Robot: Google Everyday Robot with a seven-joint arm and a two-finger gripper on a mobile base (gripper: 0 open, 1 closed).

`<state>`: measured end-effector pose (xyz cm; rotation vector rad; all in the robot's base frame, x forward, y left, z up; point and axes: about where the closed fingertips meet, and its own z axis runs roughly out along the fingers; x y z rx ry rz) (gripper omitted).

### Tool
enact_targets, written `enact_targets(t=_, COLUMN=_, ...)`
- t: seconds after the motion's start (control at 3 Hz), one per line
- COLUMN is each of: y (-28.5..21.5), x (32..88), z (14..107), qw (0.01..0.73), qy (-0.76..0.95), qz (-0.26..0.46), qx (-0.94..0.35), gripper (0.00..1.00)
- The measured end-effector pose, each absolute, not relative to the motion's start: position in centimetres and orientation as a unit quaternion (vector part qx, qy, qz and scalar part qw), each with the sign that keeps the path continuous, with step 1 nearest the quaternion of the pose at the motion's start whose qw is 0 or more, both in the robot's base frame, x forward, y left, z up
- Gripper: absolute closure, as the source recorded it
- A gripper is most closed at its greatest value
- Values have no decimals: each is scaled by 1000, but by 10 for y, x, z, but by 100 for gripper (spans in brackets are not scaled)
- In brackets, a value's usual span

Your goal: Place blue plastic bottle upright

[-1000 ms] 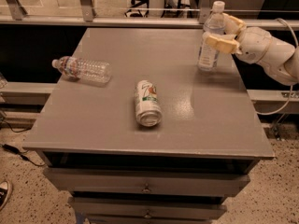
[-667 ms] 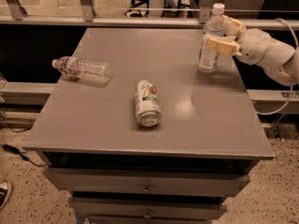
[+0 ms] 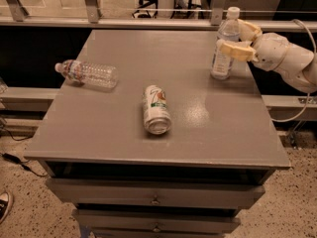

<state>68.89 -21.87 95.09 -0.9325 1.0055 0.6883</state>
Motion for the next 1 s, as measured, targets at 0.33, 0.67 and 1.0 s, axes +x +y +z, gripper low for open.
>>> enact_targets(t=0.33, y=-222, x=687, z=948, qw=720, qy=457, qz=308, qx=-422, gripper=7)
enact_targets(t=0.67, y=-225, x=686, z=948, qw=720, qy=459, qz=306, qx=-421, gripper=0)
enact_targets(t=1.0, y=-234, x=682, z=951, qw=722, qy=465, qz=290, qx=-423, gripper=0)
